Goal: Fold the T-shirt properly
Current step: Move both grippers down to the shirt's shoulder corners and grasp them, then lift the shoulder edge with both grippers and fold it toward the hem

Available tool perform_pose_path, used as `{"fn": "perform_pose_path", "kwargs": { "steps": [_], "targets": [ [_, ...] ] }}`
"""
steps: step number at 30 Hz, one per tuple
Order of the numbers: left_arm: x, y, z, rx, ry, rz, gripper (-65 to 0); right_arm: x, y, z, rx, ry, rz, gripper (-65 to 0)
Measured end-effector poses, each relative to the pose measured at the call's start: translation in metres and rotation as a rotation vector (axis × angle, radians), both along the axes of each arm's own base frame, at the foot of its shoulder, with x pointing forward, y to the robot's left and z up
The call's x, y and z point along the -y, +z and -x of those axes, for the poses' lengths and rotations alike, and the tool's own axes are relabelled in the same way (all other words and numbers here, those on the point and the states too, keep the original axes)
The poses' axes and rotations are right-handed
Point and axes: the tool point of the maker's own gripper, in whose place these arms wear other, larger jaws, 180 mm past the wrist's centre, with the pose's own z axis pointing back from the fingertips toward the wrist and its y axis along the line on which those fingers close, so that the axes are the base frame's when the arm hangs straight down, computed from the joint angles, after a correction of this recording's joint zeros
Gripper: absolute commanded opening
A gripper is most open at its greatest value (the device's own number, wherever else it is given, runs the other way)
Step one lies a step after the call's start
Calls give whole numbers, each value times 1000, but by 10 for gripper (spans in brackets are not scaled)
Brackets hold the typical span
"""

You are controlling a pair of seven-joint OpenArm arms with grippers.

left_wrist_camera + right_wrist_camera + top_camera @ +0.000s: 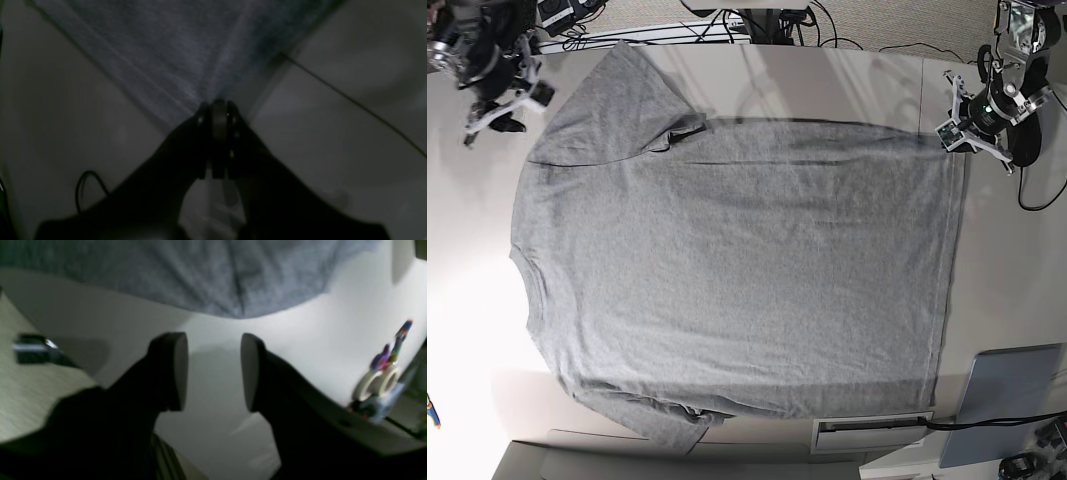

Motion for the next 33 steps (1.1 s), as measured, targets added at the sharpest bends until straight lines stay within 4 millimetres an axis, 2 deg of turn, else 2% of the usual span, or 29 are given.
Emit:
{"fn": "perform_pose_path", "kwargs": {
  "steps": [3,11,17,21,23,26,27,31,33],
  "targets": [
    [2,0,0,5,9,3,-650,-5,-15,-8,7,29,33,-391],
    [5,-1,-1,12,18,11,-650,-23,-64,-9,-77,101,68,-391],
    [5,-1,-1,12,18,11,-650,-37,-76,-31,-45,142,82,-391],
    [5,-1,-1,12,18,12,-650,-39,-79,-47,-22,155,102,-392],
    [5,-1,-1,12,18,11,-650,-39,-79,-51,-19,154,104,-443],
    [5,-1,-1,12,18,12,-650,-37,-84,-47,-41,144,102,-624],
    [5,-1,-1,12,18,12,-650,-35,-84,-47,-43,134,111,-650],
    [2,1,-5,29,93,46,-650,-17,-79,-49,-16,32,192,-650],
    [-1,1,-4,32,167,62,-650,-11,-75,-43,-28,10,232,-650]
  ]
}}
